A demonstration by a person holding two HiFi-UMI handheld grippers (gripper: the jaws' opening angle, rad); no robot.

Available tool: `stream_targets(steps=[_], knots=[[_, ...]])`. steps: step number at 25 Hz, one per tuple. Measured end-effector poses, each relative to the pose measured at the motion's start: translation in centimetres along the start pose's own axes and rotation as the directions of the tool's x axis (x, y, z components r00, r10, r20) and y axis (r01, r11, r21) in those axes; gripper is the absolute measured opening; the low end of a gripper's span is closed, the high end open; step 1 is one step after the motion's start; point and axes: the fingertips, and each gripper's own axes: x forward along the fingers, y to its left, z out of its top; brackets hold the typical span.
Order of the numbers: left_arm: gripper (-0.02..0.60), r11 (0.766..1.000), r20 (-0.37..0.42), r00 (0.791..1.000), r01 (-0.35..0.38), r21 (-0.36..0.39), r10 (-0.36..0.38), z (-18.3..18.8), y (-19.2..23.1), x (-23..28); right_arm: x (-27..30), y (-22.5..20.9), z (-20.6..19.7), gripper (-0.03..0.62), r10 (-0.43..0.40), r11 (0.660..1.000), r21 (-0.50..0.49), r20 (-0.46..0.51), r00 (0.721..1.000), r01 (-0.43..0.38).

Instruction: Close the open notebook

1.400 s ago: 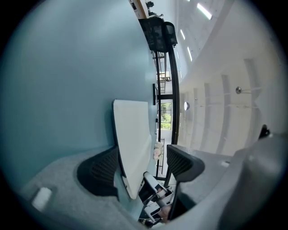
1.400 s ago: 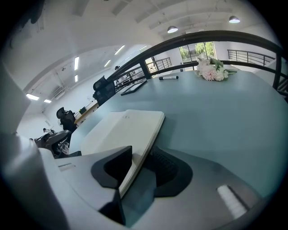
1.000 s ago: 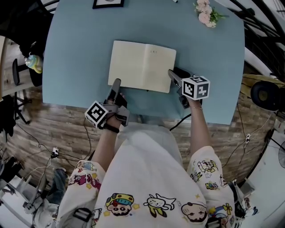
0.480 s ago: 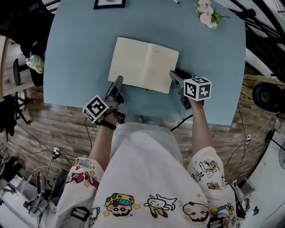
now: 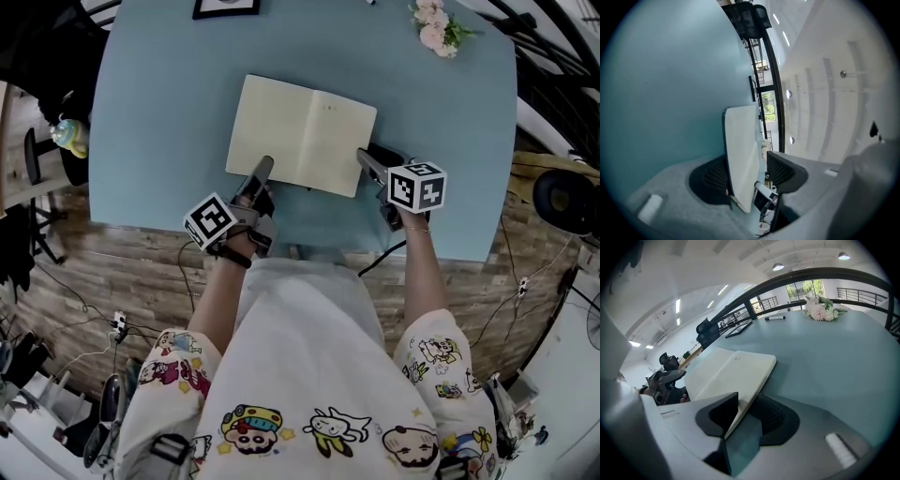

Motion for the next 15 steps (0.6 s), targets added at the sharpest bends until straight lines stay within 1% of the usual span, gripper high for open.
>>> stream_targets(steps=[1, 3, 5, 6, 9, 11, 15], knots=[[0.233, 1.0, -0.001, 1.0, -0.009, 0.012, 0.009, 0.0, 0.0, 0.2, 0.0, 0.0, 0.0, 0.144, -0.001, 1.0, 0.002, 0.0, 1.0, 0.001], [0.2, 0.997, 0.0, 0.998, -0.062, 0.041, 0.062, 0.2, 0.8, 0.0, -0.1, 0.1, 0.0, 0.144, -0.002, 1.0, 0.006, 0.001, 1.0, 0.002], [0.134, 0.994, 0.012, 0.996, -0.089, 0.061, 0.089, 0.4, 1.1, -0.3, -0.1, 0.1, 0.0, 0.144, -0.002, 1.0, 0.012, 0.004, 1.0, 0.002], [0.113, 0.993, 0.026, 0.995, -0.094, 0.069, 0.092, 0.7, 1.0, -0.4, -0.1, 0.1, 0.0, 0.144, -0.003, 1.0, 0.014, 0.006, 1.0, 0.003], [0.114, 0.991, 0.08, 0.993, -0.099, 0.095, 0.092, 1.7, 0.6, -0.8, -0.3, 0.0, -0.1, 0.144, -0.006, 1.0, 0.017, 0.008, 1.0, 0.006], [0.113, 0.988, 0.1, 0.991, -0.104, 0.117, 0.092, 2.4, 0.2, -1.0, -0.3, -0.1, -0.1, 0.144, -0.006, 1.0, 0.018, 0.007, 1.0, 0.006], [0.112, 0.978, 0.15, 0.982, -0.137, 0.159, 0.114, 4.3, -0.1, -1.4, -0.2, -0.2, 0.1, 0.143, -0.005, 1.0, 0.021, 0.003, 1.0, 0.005]])
